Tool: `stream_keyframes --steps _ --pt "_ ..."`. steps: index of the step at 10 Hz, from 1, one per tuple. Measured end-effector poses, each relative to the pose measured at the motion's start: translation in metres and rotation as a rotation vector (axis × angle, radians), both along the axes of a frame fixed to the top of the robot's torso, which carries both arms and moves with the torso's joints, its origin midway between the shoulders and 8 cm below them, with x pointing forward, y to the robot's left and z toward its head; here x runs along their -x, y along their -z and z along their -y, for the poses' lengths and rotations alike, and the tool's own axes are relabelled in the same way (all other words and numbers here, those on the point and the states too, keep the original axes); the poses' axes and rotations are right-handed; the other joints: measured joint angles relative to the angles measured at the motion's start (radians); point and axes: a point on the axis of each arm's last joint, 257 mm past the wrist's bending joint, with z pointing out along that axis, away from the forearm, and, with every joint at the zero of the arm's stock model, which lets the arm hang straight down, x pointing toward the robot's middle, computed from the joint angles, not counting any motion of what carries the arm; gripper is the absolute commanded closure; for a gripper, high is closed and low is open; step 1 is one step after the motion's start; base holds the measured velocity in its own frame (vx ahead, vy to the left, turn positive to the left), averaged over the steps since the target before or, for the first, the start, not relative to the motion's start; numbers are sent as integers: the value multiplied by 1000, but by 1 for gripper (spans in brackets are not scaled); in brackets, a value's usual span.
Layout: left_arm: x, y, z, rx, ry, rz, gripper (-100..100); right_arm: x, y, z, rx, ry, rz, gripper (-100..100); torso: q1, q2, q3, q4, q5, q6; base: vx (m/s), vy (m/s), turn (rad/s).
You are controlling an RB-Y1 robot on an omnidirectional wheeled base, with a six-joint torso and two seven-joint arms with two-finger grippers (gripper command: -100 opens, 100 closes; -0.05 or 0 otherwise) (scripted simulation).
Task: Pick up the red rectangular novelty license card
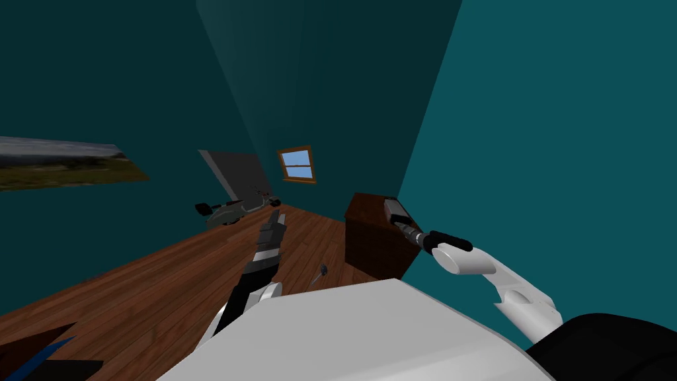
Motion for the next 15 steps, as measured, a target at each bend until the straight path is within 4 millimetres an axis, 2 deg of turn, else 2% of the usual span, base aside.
stream_keyframes --steps 8,15 --pt "0 0 0 0 0 0 0 29 23 23 14 -10 -216 -100 -1 0 0 0 0 2 10 -6 111" --pt "0 0 0 0 0 0 0 57 31 43 14 -29 -398 -100 -2 -1 -1 0 0 0 19 -21 111"
